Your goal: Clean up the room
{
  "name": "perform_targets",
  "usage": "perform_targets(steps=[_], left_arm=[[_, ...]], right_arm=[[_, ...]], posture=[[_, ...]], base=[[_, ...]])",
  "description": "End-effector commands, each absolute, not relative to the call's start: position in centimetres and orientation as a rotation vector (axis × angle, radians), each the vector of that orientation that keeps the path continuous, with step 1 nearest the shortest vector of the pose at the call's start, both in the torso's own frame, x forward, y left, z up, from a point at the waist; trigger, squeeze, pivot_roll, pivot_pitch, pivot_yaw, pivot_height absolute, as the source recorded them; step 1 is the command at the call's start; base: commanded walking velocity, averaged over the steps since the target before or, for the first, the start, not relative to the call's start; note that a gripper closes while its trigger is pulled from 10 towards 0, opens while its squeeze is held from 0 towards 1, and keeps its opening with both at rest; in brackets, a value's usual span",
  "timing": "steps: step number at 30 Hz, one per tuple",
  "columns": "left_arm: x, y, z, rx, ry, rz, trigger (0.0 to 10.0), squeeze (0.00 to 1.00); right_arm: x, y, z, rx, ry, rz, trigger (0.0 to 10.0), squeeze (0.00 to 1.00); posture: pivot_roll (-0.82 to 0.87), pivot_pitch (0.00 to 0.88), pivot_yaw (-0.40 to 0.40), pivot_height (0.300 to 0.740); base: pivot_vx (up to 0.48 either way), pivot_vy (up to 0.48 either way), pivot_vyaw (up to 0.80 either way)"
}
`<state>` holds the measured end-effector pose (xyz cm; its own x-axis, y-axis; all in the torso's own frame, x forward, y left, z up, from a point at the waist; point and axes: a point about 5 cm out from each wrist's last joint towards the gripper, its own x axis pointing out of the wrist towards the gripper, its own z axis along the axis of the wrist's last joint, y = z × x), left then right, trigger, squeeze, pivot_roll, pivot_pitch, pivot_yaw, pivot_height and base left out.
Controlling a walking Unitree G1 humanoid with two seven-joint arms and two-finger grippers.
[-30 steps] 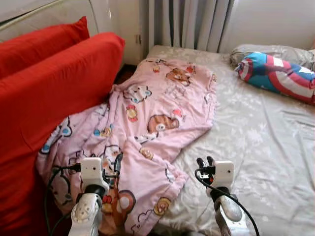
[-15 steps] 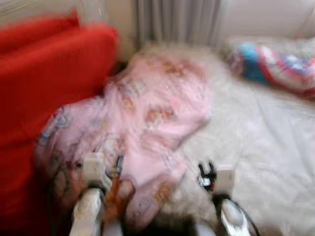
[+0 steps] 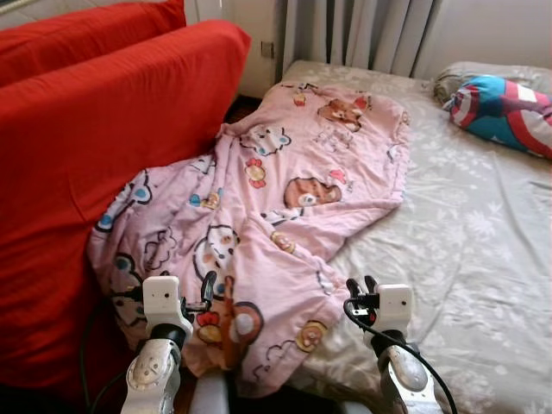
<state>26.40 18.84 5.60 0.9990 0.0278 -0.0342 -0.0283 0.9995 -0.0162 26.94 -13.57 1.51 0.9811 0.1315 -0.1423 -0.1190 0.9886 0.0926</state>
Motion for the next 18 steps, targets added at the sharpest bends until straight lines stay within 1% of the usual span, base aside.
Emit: perform_targets(steps=[1,2,18], left_arm=[[26.27,18.67,5.37,-0.021,0.051,0.022,10.0,0.0],[26.28,18.67,5.37,-0.02,0.051,0.021,10.0,0.0],[26.32,18.24,5.48,-0.012,0.048,-0.008,10.0,0.0]], right_arm=[[26.83,-13.68,1.41,0.083,0.152,0.125,10.0,0.0],[26.83,-13.67,1.4,0.083,0.153,0.125,10.0,0.0],[26.83,-13.95,1.25,0.082,0.164,0.107,10.0,0.0]], posture=[[-0.03,0.102,-0.017,0.646],[-0.03,0.103,-0.017,0.646],[-0.03,0.102,-0.017,0.646]], base=[[0.0,0.368,0.0],[0.0,0.274,0.0],[0.0,0.0,0.0]])
